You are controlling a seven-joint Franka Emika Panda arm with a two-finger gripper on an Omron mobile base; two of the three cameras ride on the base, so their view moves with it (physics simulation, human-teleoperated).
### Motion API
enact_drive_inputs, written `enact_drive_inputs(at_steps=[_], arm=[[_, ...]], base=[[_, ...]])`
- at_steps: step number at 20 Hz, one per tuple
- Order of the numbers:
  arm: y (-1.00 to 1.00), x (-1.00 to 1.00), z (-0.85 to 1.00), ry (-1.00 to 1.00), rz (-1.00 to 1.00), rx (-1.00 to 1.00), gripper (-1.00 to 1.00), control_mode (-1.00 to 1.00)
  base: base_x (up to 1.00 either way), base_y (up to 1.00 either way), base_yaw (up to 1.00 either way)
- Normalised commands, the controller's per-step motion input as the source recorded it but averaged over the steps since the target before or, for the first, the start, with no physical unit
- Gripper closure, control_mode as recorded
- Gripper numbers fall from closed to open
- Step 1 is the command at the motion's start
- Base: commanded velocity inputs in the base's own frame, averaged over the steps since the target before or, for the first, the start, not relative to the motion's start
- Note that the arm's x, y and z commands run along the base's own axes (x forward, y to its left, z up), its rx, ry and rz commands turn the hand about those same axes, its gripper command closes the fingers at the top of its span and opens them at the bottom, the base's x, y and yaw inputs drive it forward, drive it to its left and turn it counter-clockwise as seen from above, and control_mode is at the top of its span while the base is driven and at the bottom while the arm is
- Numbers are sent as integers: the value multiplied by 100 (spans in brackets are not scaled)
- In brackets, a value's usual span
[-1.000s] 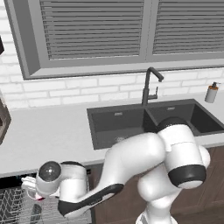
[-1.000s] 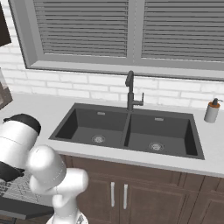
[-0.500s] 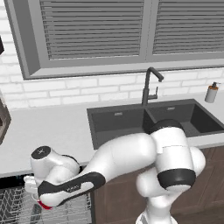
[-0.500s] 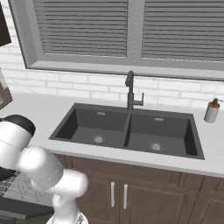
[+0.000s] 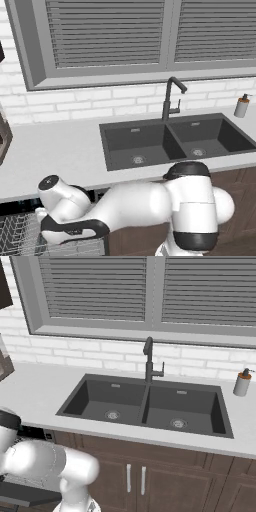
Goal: Pick up the cup and bowl from the counter, place them in the dishwasher, and close the dishwasher door.
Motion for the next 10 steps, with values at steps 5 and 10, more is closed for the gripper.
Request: enact_drive_inputs(at_steps=[5,10], arm=[[-13,40,-32,-10,0,-7,100,-100],[-1,26,-29,-11,0,-1,100,-100]], base=[[0,0,0],[0,0,0]])
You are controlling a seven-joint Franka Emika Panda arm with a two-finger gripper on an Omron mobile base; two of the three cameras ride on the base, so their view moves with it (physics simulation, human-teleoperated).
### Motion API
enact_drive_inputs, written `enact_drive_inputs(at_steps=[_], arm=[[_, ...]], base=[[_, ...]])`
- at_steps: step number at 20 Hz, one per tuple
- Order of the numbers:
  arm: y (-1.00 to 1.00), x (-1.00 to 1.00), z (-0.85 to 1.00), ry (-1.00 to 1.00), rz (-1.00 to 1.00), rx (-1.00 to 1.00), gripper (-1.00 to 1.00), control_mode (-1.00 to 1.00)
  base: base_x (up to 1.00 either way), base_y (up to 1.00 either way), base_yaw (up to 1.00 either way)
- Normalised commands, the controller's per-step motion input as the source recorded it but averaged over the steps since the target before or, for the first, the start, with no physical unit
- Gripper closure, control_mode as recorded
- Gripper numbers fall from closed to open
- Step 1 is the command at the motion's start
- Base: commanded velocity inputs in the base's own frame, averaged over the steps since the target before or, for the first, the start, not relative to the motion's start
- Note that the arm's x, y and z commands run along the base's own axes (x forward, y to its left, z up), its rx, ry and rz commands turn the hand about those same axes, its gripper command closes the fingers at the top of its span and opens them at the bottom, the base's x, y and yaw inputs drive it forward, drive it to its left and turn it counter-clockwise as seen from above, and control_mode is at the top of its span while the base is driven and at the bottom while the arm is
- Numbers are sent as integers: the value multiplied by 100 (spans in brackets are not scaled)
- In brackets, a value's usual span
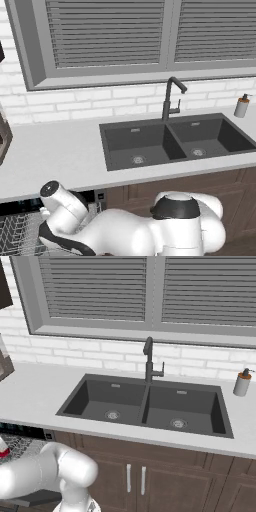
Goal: Pick up the cup and bowl from the counter, place them in the dishwasher, and close the dishwasher door.
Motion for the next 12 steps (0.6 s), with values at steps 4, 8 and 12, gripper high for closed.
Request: enact_drive_inputs(at_steps=[4,8,12], arm=[[0,0,-48,-3,0,0,100,-100],[0,10,-32,0,0,0,100,-100],[0,23,-40,0,3,0,100,-100]], base=[[0,0,0],[0,0,0],[0,0,0]])
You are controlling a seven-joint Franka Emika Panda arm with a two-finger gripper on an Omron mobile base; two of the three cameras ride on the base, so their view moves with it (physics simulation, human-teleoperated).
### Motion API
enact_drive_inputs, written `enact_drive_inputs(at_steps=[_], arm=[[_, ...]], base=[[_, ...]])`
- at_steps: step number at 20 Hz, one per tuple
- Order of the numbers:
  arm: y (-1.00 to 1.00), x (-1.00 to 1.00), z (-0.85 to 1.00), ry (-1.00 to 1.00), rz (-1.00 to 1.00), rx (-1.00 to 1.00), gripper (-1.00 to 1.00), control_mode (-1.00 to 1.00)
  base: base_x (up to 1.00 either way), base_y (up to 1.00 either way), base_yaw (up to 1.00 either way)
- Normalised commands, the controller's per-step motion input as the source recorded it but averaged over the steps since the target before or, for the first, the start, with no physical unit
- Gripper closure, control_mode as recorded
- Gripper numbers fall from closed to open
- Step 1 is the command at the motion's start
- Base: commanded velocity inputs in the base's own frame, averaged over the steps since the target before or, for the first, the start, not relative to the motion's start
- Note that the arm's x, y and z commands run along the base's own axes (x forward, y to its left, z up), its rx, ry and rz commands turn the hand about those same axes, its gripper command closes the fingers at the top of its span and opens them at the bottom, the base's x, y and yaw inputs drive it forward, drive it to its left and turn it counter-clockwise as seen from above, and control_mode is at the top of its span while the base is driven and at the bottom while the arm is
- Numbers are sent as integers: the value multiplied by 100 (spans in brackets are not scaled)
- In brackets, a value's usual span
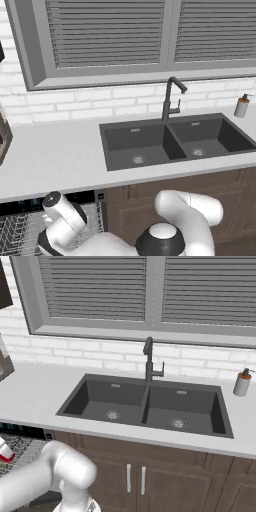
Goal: Pick up the cup and bowl from the counter, place them in the dishwasher, and close the dishwasher door.
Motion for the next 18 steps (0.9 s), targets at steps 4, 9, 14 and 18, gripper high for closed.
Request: enact_drive_inputs(at_steps=[4,9,14,18], arm=[[0,14,-41,0,11,0,100,-100],[0,15,-32,0,13,0,100,-100],[0,27,-6,0,15,4,100,-100],[0,7,-6,-1,8,10,100,-100]], base=[[0,0,0],[0,0,0],[0,0,0],[0,0,0]])
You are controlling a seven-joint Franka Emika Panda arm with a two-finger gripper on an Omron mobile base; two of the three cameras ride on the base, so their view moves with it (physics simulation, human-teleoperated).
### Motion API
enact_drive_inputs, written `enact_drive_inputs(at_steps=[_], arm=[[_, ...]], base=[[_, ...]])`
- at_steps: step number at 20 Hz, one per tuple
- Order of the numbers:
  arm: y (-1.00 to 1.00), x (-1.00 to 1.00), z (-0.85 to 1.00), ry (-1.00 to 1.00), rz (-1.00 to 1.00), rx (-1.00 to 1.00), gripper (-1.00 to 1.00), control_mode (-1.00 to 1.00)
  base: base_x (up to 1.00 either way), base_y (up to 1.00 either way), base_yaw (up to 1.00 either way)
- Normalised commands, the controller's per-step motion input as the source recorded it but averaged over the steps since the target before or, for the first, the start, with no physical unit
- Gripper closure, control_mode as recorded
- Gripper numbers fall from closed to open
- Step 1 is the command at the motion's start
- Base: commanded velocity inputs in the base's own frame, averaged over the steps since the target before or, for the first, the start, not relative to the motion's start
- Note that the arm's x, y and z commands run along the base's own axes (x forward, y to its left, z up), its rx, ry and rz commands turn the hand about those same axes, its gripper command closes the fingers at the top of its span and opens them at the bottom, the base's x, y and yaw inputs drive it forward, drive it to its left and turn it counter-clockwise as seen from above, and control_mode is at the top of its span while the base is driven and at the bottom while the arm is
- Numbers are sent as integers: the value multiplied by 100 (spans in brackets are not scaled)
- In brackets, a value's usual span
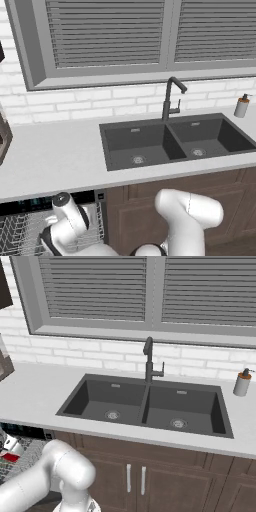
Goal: Pick up the cup and bowl from the counter, place them in the dishwasher, and close the dishwasher door.
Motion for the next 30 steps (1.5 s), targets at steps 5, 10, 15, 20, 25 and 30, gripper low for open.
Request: enact_drive_inputs(at_steps=[5,10,15,20,25,30], arm=[[1,7,-29,1,0,10,100,-100],[9,15,-56,7,0,0,100,-100],[8,0,-74,7,0,0,100,-100],[16,-6,-36,8,0,0,100,-100],[13,-2,2,-25,0,0,100,-100],[11,-1,-2,-34,0,0,100,-100]], base=[[0,0,0],[0,0,0],[0,0,0],[0,0,0],[0,0,0],[0,0,0]])
